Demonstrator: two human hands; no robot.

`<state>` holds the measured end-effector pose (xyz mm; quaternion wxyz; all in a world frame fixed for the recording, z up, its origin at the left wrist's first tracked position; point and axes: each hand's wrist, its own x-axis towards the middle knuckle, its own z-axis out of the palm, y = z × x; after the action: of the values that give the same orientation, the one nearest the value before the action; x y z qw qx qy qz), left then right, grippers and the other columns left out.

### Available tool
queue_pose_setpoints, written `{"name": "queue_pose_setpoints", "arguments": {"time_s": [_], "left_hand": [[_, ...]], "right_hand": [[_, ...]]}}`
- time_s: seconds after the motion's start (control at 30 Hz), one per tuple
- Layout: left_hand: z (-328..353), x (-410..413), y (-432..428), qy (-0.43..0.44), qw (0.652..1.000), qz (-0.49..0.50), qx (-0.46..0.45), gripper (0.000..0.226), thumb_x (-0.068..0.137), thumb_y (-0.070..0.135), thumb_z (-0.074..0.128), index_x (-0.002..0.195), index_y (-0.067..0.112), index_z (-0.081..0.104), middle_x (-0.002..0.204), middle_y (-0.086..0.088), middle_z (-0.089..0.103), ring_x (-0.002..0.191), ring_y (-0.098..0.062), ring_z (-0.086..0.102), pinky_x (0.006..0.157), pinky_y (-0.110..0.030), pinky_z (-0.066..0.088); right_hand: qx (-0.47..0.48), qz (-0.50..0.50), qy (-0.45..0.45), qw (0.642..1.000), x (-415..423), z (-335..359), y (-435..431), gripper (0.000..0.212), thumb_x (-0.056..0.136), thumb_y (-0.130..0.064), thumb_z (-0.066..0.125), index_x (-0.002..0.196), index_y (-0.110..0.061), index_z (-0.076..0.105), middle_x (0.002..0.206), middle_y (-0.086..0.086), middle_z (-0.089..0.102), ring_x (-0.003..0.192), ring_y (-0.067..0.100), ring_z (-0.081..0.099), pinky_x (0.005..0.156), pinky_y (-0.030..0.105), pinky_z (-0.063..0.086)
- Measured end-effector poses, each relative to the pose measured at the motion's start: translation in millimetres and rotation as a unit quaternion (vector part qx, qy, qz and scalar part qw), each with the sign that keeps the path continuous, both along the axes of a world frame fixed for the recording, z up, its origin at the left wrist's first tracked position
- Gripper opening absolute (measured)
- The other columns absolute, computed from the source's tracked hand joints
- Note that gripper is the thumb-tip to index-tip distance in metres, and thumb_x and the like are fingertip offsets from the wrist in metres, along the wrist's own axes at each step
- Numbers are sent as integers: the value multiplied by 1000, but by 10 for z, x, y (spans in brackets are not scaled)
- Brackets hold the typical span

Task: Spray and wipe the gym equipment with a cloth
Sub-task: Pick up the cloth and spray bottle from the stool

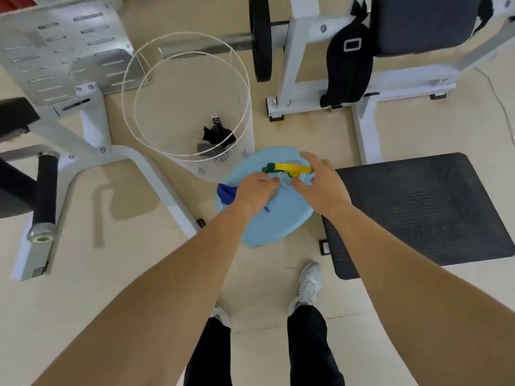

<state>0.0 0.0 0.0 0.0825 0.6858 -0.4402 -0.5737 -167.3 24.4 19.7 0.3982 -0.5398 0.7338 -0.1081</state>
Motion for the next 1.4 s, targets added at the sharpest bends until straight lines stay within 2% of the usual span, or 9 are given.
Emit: {"name": "queue_pose_setpoints", "arguments": {"time_s": [0.13,0.4,0.5,0.6,0.7,0.9,1.03,1.2,1.4], "left_hand": [[-82,-101,92,50,996,80,-5,46,97,20,63,141,12,53,113,-2,66,102,-21,63,92,-36,52],[54,33,290,40,998,-5,-54,111,72,42,84,160,27,18,151,-6,43,134,-24,47,105,-47,48],[180,183,383,21,992,-9,-125,99,64,55,68,152,28,33,137,-9,51,121,-24,56,100,-46,52],[356,364,446,8,985,42,-168,74,84,20,73,148,25,38,127,-2,61,111,-22,62,98,-44,53],[465,621,533,17,979,98,-176,58,85,32,62,140,26,44,84,8,65,76,-21,64,76,-52,57],[378,1246,590,-49,964,140,-220,36,90,10,58,125,11,50,64,9,53,60,-11,55,58,-35,42],[237,1576,594,-71,966,177,-177,27,87,6,57,111,16,53,59,5,44,55,-21,46,58,-35,40],[-57,1846,591,-73,971,165,-158,38,74,20,52,112,17,53,60,2,44,60,-28,44,66,-51,49],[-316,1994,554,-59,972,166,-158,31,79,12,54,108,23,53,65,-8,45,61,-25,44,64,-53,48]], "right_hand": [[-13,73,70,995,217,60,-149,27,97,-46,53,112,-26,62,98,2,52,85,25,59,72,41,52],[32,108,130,985,473,317,-136,31,98,-40,45,74,-19,48,68,0,55,60,21,54,53,32,42],[51,87,64,993,688,486,-36,36,96,-43,50,70,-18,47,65,-2,54,59,19,51,52,33,39],[53,55,-18,997,973,614,30,41,92,-48,54,67,-17,47,62,-2,54,60,20,52,54,36,40],[74,38,-100,992,1281,741,59,42,93,-48,57,66,-18,45,60,-5,50,60,16,49,56,31,37],[118,-44,-305,944,1718,710,61,12,98,-31,56,92,-22,60,76,-3,61,63,12,51,55,22,41],[78,-42,-167,982,1630,241,38,11,94,-19,55,103,-24,61,88,-6,61,81,15,58,70,27,45],[116,118,103,981,1542,-431,-43,55,94,-24,53,147,-28,37,148,5,28,125,34,39,91,41,45],[156,166,158,961,1794,-1157,-49,66,93,-33,57,148,-41,22,152,5,12,133,45,21,96,53,46]]}}
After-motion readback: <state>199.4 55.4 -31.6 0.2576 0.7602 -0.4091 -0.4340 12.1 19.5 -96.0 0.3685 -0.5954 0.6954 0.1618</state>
